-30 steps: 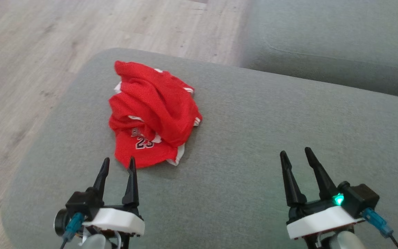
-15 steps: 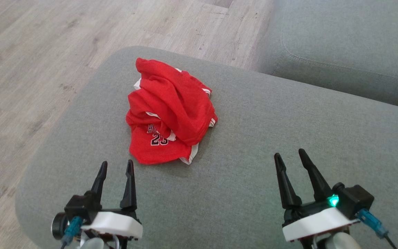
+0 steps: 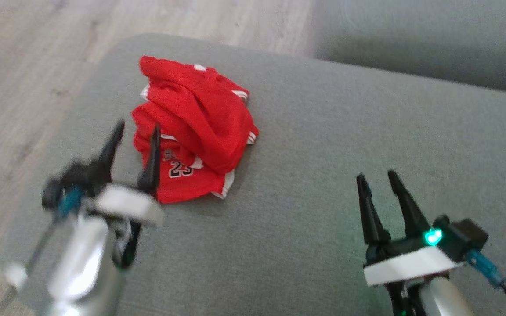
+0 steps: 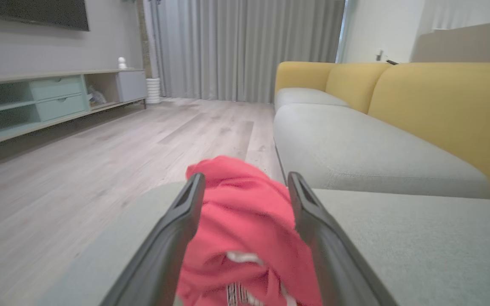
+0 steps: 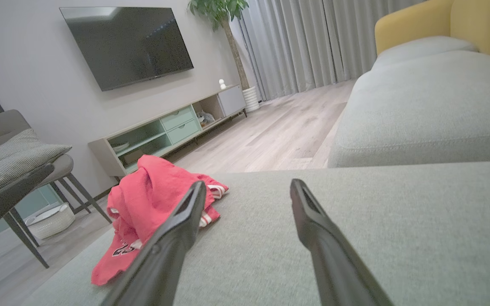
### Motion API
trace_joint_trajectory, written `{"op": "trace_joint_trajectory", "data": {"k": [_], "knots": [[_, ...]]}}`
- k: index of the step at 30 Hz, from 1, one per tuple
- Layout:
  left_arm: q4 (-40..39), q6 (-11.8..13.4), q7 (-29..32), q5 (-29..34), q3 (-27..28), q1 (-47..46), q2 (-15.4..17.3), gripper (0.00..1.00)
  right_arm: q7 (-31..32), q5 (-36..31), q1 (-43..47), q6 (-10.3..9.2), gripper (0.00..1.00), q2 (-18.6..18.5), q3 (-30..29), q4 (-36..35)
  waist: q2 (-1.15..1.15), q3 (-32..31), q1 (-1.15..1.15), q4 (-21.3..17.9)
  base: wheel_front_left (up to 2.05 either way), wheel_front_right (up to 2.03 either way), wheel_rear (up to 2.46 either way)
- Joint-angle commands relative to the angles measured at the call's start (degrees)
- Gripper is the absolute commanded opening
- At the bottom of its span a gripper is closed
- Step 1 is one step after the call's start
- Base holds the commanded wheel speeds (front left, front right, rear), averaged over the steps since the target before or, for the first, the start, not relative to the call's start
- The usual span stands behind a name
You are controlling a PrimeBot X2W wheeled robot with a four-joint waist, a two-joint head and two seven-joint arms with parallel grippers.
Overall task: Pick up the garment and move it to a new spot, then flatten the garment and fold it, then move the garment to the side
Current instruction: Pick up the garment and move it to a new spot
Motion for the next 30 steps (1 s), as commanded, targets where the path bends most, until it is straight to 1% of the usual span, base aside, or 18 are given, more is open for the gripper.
{"op": "trace_joint_trajectory", "data": {"k": [1, 6, 10, 11, 15, 19, 20, 21, 23, 26, 27, 30], "knots": [[-1.36, -0.48, 1.54, -0.73, 1.18, -4.48, 1.88, 1.00, -0.62, -0.64, -3.24, -0.04, 1.00, -0.39, 1.27, -2.31, 0.00, 2.85, 0.00, -2.20, 0.00, 0.00, 0.00], [3.75, -1.16, 13.15, -2.61, -3.26, -15.55, 6.86, 1.00, -0.62, -2.09, -5.36, -0.04, 1.00, -0.39, 1.19, -2.90, 0.00, 6.69, 0.00, -4.76, 0.00, 0.00, 0.00], [9.45, -1.21, 21.54, -6.45, -6.79, -21.55, 10.57, 1.00, -0.62, -2.47, -7.05, -0.04, 1.00, -0.39, 1.49, -3.21, 0.00, 9.12, 0.00, -7.28, 0.00, 0.00, 0.00], [12.20, -1.22, 24.28, -7.98, -8.15, -23.38, 12.40, 1.00, -0.62, -2.41, -7.65, -0.04, 1.00, -0.39, 1.62, -3.35, 0.00, 10.03, 0.00, -8.49, 0.00, 0.00, 0.00], [16.10, -1.23, 26.94, -11.71, -10.41, -25.35, 14.61, 1.00, -0.62, -2.28, -8.25, -0.04, 1.00, -0.39, 1.69, -3.51, 0.00, 11.11, 0.00, -10.30, 0.00, 0.00, 0.00], [19.02, -1.23, 27.85, -15.12, -12.20, -25.89, 15.47, 1.00, -0.62, -2.11, -8.40, -0.04, 1.00, -0.39, 1.49, -3.49, 0.00, 11.33, 0.00, -11.27, 0.00, 0.00, 0.00], [19.41, -1.23, 27.99, -15.86, -12.89, -25.90, 15.68, 0.58, -0.62, -2.10, -8.42, -0.04, 1.00, -0.39, 1.52, -3.47, 0.00, 11.30, 0.00, -11.44, 0.00, 0.00, 0.00], [19.53, -1.23, 27.50, -16.34, -13.53, -25.96, 15.99, 0.00, -0.62, -2.08, -8.44, -0.04, 1.00, -0.39, 1.57, -3.43, 0.00, 11.20, 0.00, -11.62, 0.00, 0.00, 0.00], [19.49, -1.23, 25.63, -17.07, -14.50, -26.13, 16.47, 0.00, -0.62, -2.05, -8.49, -0.04, 1.00, -0.39, 1.60, -3.33, 0.00, 10.89, 0.00, -11.86, 0.00, 0.00, 0.00], [18.68, -1.24, 20.82, -17.25, -15.19, -26.92, 16.89, 0.00, -0.62, -1.94, -8.45, -0.04, 1.00, -0.39, 1.50, -3.10, 0.00, 9.99, 0.00, -12.03, 0.00, 0.00, 0.00], [18.68, -1.24, 20.82, -17.25, -15.19, -26.92, 16.89, 0.00, -0.62, -1.94, -8.45, -0.04, 1.00, -0.39, 1.50, -3.10, 0.00, 9.99, 0.00, -12.03, 0.00, 0.00, 0.00], [17.14, -1.24, 15.01, -17.14, -14.77, -27.97, 16.77, 0.00, -0.62, -1.73, -8.01, -0.04, 1.00, -0.39, 1.40, -2.73, 0.00, 8.59, 0.00, -12.04, 0.00, 0.00, 0.00]]}}
